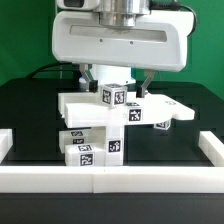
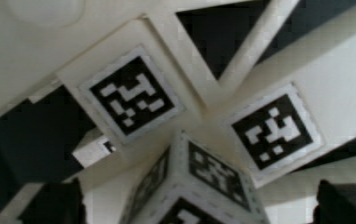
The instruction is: Assemble chair
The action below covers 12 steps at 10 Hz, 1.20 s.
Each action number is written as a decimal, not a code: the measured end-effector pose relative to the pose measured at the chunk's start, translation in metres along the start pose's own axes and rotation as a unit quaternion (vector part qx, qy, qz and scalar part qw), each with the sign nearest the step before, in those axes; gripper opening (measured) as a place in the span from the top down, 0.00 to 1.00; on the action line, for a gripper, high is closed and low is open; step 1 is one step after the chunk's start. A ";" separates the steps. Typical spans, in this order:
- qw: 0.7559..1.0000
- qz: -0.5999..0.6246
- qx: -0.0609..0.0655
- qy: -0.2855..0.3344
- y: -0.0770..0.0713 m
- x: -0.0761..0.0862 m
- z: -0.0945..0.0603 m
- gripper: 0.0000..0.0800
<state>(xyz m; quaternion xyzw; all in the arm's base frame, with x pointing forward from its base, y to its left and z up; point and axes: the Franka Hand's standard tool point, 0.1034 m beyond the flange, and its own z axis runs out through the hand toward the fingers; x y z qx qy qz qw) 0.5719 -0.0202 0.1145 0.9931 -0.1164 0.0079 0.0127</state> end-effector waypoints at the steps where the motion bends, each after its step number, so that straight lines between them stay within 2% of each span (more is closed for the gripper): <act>1: 0.999 -0.042 0.000 0.000 0.000 0.000 0.000 0.19; 5: 0.987 -0.160 -0.001 -0.001 0.003 0.000 0.000 0.19; 8: 0.969 -0.246 -0.001 -0.001 0.004 0.000 0.000 0.19; 9: 0.953 -0.302 -0.006 -0.002 0.007 0.001 0.000 0.19; 12: 0.948 -0.320 -0.006 -0.002 0.009 0.001 0.000 0.21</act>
Offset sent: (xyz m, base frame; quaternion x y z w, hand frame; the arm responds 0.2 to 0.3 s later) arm -0.0012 0.0008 -0.0007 0.0061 -0.0018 -0.1950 0.9808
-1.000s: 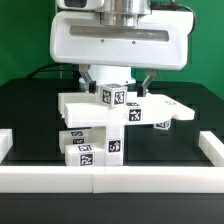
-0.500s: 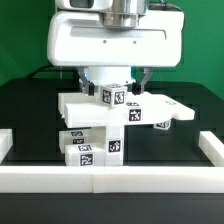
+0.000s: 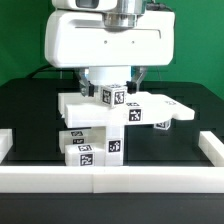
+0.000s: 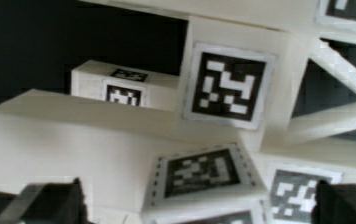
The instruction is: Assemble chair
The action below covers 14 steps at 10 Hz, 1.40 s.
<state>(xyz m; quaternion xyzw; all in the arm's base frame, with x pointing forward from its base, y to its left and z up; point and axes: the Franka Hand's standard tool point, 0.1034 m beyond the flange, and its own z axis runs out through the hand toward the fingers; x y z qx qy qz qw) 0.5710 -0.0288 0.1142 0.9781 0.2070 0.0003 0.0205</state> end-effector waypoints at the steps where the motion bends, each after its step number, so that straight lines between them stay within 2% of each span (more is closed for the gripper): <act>1: 1.000 0.000 0.000 0.000 0.000 0.000 0.000 0.42; 2: 1.000 0.000 0.000 0.000 0.000 0.000 0.000 0.65; 4: 1.000 0.020 0.000 0.000 0.000 0.000 0.000 0.64; 7: 0.992 0.127 0.001 0.001 0.000 0.000 0.000 0.64; 14: 0.938 0.346 0.001 0.000 -0.001 0.000 0.000 0.64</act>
Offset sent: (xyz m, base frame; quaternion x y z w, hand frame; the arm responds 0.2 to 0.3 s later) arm 0.0000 0.0000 0.0000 0.0000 0.0000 0.0000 1.0000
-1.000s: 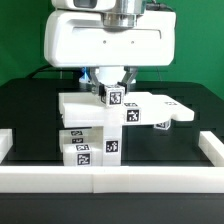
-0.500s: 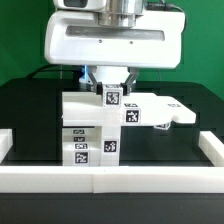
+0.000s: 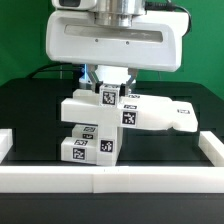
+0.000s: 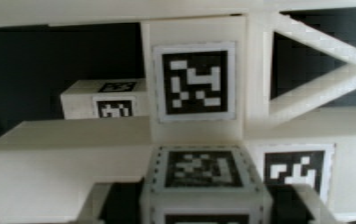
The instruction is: Assemble chair
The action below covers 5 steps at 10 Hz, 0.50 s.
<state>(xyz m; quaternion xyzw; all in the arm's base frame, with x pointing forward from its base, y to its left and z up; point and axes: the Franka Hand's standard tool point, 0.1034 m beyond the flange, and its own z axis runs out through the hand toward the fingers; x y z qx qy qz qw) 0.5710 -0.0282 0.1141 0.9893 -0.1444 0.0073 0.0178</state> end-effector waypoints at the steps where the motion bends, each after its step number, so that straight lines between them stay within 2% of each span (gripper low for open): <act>1: 1.000 -0.002 0.000 -0.001 0.000 0.000 -0.001 0.34; 2: 1.000 0.000 0.003 0.001 -0.001 0.000 -0.006 0.34; 3: 1.000 0.002 0.008 0.004 -0.004 -0.001 -0.013 0.24; 5: 1.000 0.001 0.019 0.004 -0.007 -0.015 -0.022 0.20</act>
Offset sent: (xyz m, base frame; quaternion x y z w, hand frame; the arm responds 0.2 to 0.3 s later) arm -0.0229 0.0040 0.0244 -0.0121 0.0064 0.0284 0.9995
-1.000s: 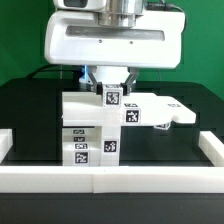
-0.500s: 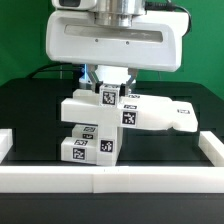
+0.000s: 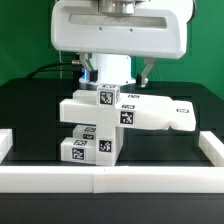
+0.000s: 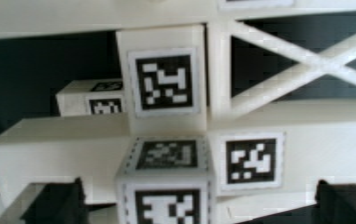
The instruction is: Assemble chair
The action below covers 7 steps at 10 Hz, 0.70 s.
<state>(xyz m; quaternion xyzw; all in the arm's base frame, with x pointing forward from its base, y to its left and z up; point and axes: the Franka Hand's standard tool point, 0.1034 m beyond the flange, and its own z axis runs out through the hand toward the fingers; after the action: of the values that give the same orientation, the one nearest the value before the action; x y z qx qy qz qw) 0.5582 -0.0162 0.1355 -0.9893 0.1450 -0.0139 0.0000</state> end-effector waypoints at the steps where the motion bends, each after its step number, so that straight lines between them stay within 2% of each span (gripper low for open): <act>1: 1.000 -0.001 0.004 -0.002 0.001 -0.007 -0.003 0.19; 2: 1.000 -0.001 0.008 -0.003 0.002 -0.012 -0.006 0.19; 6: 1.000 -0.001 0.005 -0.005 0.002 -0.011 -0.002 0.19; 7: 1.000 0.016 0.012 0.000 -0.003 -0.021 0.000 0.19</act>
Offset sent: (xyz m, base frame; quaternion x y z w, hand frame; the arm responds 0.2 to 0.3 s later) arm 0.0000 0.0000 0.0000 0.0000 0.0000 0.0000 1.0000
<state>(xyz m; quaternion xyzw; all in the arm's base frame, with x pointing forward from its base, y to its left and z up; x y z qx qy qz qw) 0.5393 -0.0075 0.1352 -0.9868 0.1605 -0.0154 0.0118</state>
